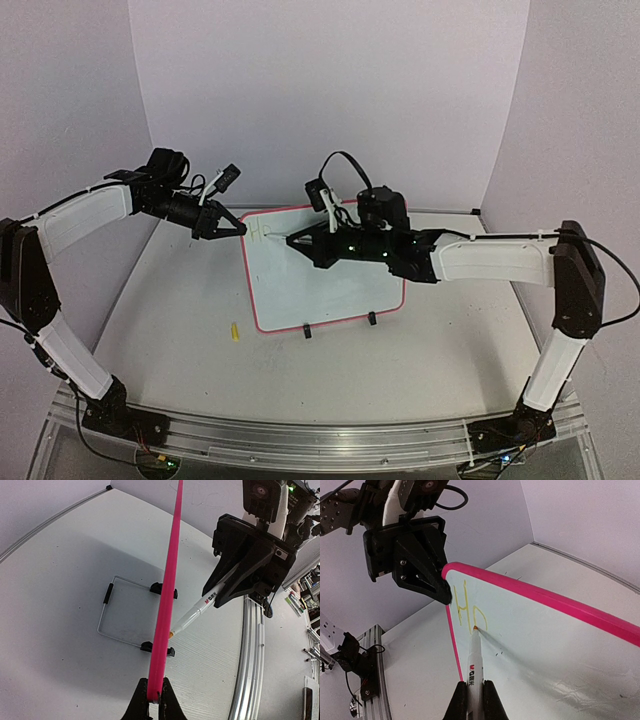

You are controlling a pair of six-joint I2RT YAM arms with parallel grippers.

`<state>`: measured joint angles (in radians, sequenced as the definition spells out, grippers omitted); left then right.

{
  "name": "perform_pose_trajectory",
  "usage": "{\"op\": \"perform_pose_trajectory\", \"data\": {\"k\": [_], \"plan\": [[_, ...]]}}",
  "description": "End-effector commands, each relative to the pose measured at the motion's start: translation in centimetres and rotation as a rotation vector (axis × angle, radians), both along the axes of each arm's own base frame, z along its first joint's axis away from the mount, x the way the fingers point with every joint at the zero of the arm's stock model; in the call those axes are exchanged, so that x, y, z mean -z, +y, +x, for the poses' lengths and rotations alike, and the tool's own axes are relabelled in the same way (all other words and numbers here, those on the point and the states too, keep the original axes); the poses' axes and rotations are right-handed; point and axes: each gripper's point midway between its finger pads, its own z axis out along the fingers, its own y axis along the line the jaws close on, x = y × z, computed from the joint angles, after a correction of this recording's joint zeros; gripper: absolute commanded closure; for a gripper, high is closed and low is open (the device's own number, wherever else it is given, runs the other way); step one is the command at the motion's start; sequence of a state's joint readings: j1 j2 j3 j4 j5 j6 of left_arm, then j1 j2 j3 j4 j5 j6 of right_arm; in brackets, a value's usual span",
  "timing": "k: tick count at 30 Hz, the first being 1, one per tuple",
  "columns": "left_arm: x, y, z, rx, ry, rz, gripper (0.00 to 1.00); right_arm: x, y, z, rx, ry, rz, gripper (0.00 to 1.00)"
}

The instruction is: Write a sentence on the whiteboard

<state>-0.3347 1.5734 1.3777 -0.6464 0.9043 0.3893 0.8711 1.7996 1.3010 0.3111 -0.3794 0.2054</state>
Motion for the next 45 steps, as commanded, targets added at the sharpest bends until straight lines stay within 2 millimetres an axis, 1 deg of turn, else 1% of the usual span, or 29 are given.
{"op": "perform_pose_trajectory", "data": {"k": [1, 10, 25, 28, 34, 37, 45], "plan": [[-1.2, 0.0, -0.6, 0.005, -0.041, 0.002, 1.0, -1.8, -1.3, 0.6, 0.065, -0.043, -0.001, 1.0], [-1.2, 0.0, -0.6, 0.006, -0.041, 0.002, 1.0, -3.0, -1.7, 0.7, 0.083, -0.074, 0.003, 1.0], [-1.1, 0.0, -0.6, 0.006, -0.039, 0.003, 1.0, -4.1, -1.9, 0.8, 0.092, -0.096, 0.012, 1.0], [-1.1, 0.0, -0.6, 0.005, -0.038, 0.003, 1.0, -4.3, -1.9, 0.5, 0.075, -0.096, 0.019, 1.0], [-1.1, 0.0, -0.6, 0.005, -0.04, 0.004, 1.0, -5.7, -1.8, -1.8, -0.032, -0.107, 0.065, 1.0], [-1.1, 0.0, -0.6, 0.005, -0.04, 0.004, 1.0, -6.0, -2.1, -2.0, -0.024, -0.11, 0.071, 1.0], [-1.1, 0.0, -0.6, 0.004, -0.039, 0.004, 1.0, -4.9, -1.8, -0.7, 0.021, -0.099, 0.05, 1.0]]}}
